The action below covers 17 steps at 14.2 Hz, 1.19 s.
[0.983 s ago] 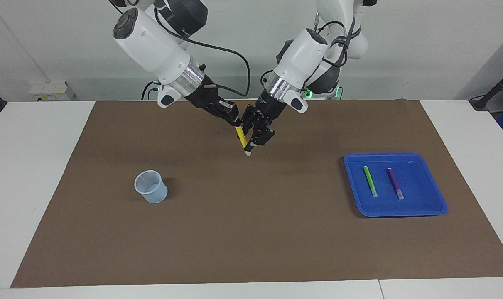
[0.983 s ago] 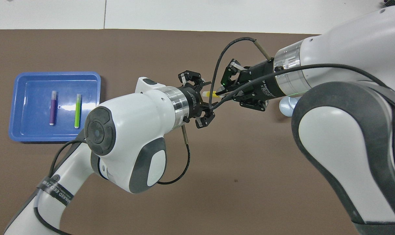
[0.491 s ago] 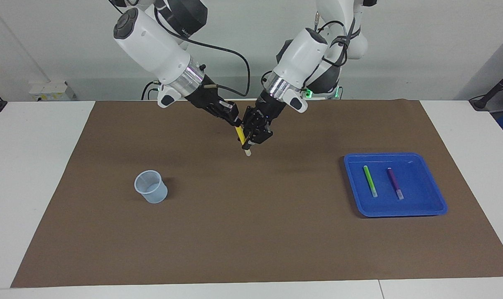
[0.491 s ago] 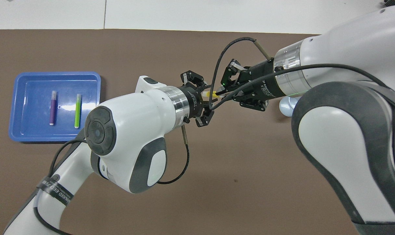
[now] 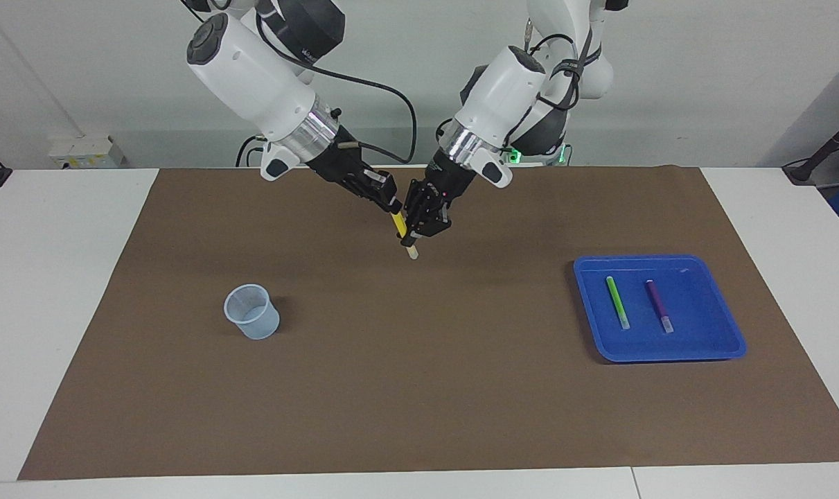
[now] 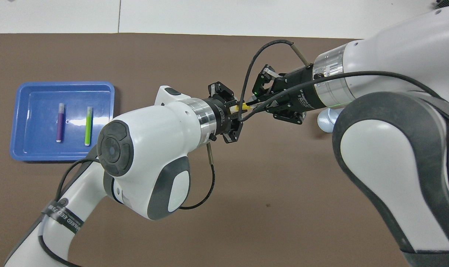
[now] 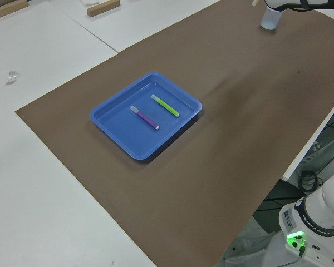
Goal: Right arm passes pens to left for tray arrangement
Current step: 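Close the left gripper on the yellow pen beside the right gripper, then open the right gripper and withdraw it while the left gripper holds the pen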
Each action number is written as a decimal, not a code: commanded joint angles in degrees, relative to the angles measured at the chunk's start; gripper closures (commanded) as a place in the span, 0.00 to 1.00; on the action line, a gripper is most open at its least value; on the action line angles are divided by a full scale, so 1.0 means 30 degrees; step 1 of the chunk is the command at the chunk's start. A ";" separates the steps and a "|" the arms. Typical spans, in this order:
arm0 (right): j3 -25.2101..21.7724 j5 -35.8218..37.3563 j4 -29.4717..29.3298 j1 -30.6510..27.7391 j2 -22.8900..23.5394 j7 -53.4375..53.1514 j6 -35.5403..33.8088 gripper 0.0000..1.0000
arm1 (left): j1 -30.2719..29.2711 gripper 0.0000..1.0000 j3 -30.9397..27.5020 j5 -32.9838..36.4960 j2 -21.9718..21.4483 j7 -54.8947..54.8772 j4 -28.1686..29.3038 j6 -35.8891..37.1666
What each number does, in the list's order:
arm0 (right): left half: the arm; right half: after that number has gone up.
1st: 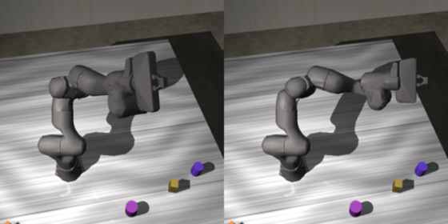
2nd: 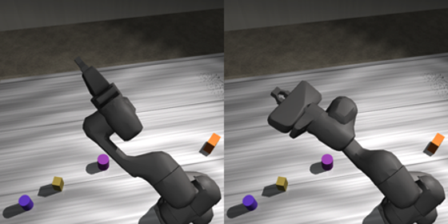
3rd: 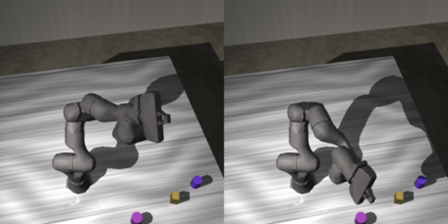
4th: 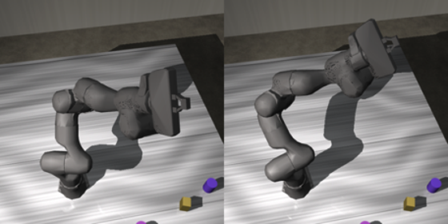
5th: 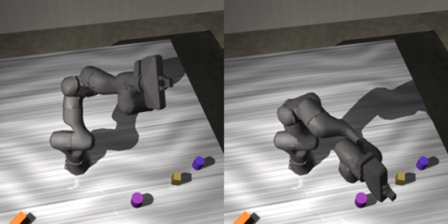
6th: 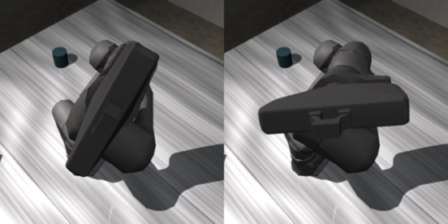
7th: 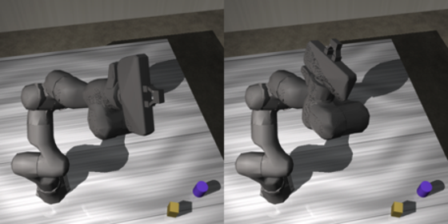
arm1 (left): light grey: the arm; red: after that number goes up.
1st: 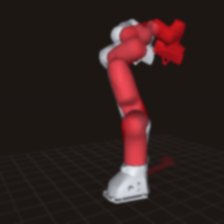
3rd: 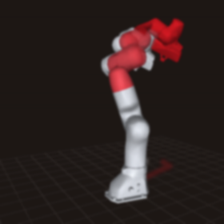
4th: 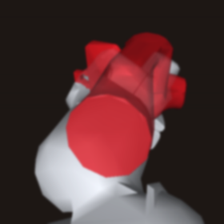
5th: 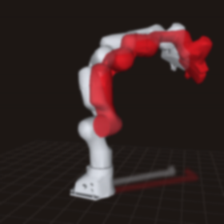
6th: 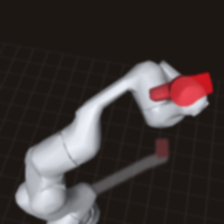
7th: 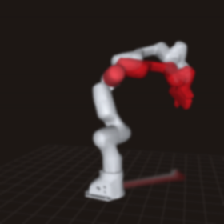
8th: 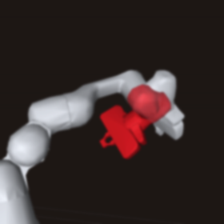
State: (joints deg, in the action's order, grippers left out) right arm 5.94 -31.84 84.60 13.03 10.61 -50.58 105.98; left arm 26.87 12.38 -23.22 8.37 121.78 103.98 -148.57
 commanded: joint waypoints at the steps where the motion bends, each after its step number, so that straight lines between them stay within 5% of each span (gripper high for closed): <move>1: 0.0070 -0.0520 0.0511 -0.0036 -0.0343 -0.0192 0.0181 0.90 | 0.0214 1.00 -0.0290 0.0181 0.0256 0.0100 -0.0559 0.0246; 3: 0.0070 -0.0491 0.0511 -0.0036 -0.0343 -0.0221 0.0181 0.86 | 0.0214 1.00 -0.0290 0.0210 0.0256 0.0100 -0.0588 0.0246; 6: 0.0070 -0.0286 0.0453 -0.0065 -0.0343 -0.0250 0.0181 0.04 | 0.0126 1.00 -0.0290 0.0444 0.0373 0.0071 -0.0705 0.0246; 12: -0.0133 0.1206 -0.0016 -0.0416 -0.0342 0.0478 -0.0606 0.00 | 0.0009 1.00 -0.0319 0.0796 0.0462 -0.2503 -0.1115 0.1297; 17: -0.0193 0.3049 -0.0837 -0.3019 -0.0838 0.5624 -0.3885 0.00 | -0.0751 1.00 -0.0465 0.0825 0.0140 -0.6306 -0.1086 0.4224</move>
State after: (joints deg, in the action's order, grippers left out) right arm 5.06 -24.96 82.46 7.48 9.58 -40.58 97.95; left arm 25.68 11.33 -21.51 9.12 107.41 101.55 -140.37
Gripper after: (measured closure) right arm 0.000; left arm 0.815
